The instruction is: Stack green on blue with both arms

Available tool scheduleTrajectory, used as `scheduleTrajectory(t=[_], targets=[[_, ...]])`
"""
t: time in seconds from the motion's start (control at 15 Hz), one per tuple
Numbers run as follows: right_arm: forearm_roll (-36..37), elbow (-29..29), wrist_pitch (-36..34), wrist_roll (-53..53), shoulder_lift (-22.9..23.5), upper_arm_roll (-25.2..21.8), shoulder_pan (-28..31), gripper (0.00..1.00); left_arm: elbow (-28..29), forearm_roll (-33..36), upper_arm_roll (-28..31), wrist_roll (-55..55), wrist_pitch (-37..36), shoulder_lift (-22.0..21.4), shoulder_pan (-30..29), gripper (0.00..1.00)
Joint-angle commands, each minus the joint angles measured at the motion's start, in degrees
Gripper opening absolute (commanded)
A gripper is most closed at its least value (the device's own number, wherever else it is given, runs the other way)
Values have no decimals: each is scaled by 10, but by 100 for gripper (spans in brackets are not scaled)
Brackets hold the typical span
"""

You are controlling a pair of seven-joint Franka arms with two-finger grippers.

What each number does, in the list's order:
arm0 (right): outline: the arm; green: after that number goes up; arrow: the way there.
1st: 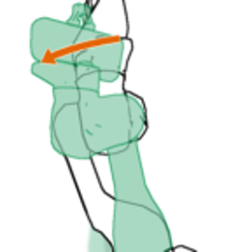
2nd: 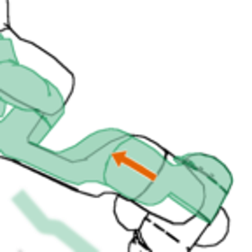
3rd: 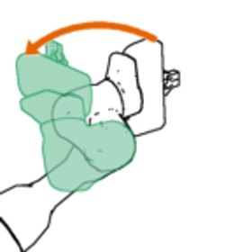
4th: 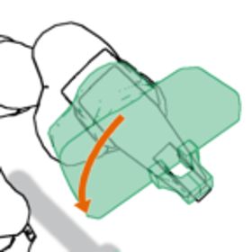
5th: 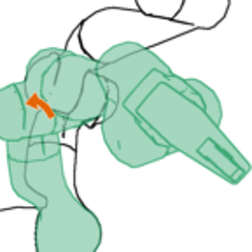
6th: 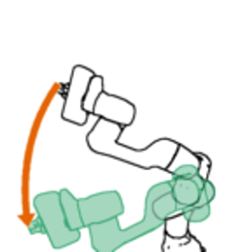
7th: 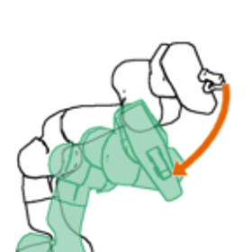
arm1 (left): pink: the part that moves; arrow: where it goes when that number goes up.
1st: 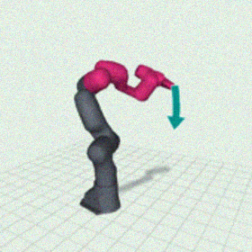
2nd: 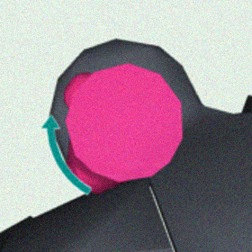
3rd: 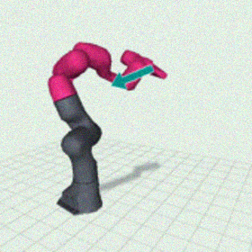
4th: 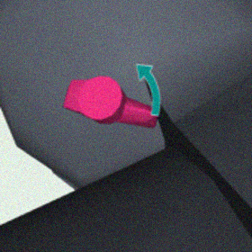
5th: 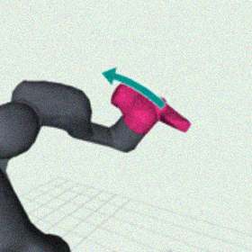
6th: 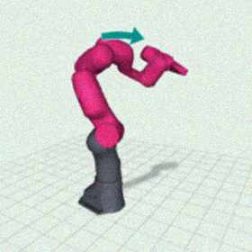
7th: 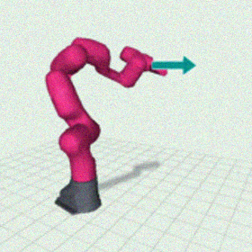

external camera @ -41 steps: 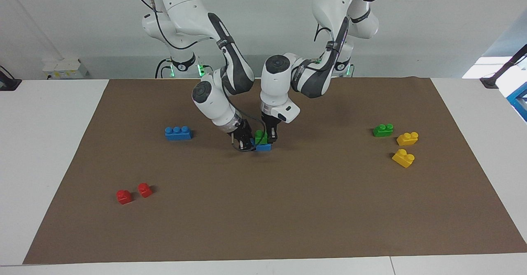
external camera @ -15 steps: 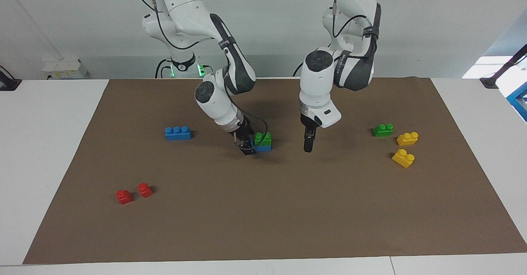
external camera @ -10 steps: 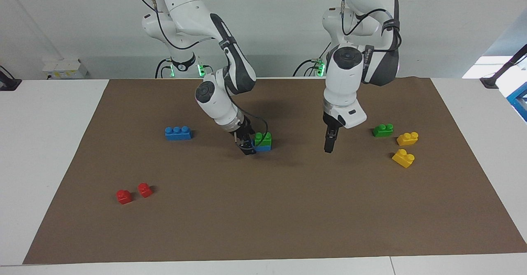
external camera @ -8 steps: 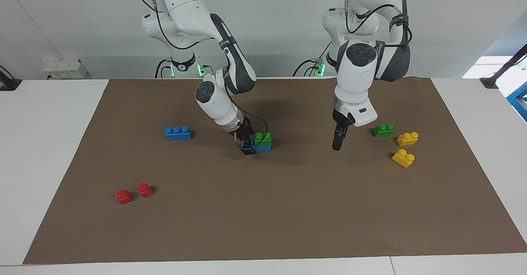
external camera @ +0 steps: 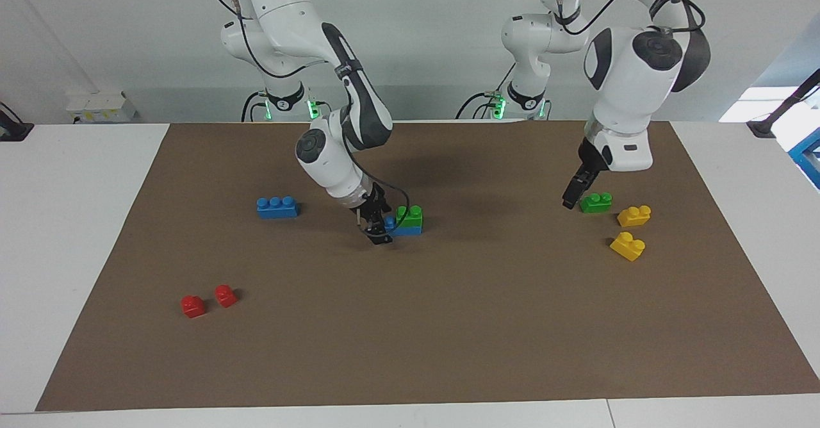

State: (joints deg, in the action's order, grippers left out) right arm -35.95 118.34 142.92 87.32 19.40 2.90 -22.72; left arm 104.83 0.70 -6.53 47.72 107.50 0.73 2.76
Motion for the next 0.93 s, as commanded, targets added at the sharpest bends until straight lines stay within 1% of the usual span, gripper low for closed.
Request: scheduleTrajectory(t=[0.0, 0.27, 0.4, 0.53, 0.73, 0.87], targets=[[-20, 3, -19, -46, -8, 3, 23, 98, 12, -14, -2, -113, -37, -35, -37, 100], [-20, 5, -40, -99, -9, 3, 58, 98, 1, -25, 2, -282, -73, -46, -80, 100], [-18, 3, -56, -136, -12, 1, 79, 99, -22, -29, 4, -349, -98, -46, -97, 100], [-4, -6, -86, -182, -23, -2, 110, 99, -47, -29, 4, -365, -116, -46, -100, 100], [16, -12, -121, -279, -38, -2, 161, 99, -65, -28, 5, -365, -133, -49, -101, 100], [40, -16, -140, -321, -49, -3, 175, 99, -93, -29, 5, -366, -171, -48, -100, 100]])
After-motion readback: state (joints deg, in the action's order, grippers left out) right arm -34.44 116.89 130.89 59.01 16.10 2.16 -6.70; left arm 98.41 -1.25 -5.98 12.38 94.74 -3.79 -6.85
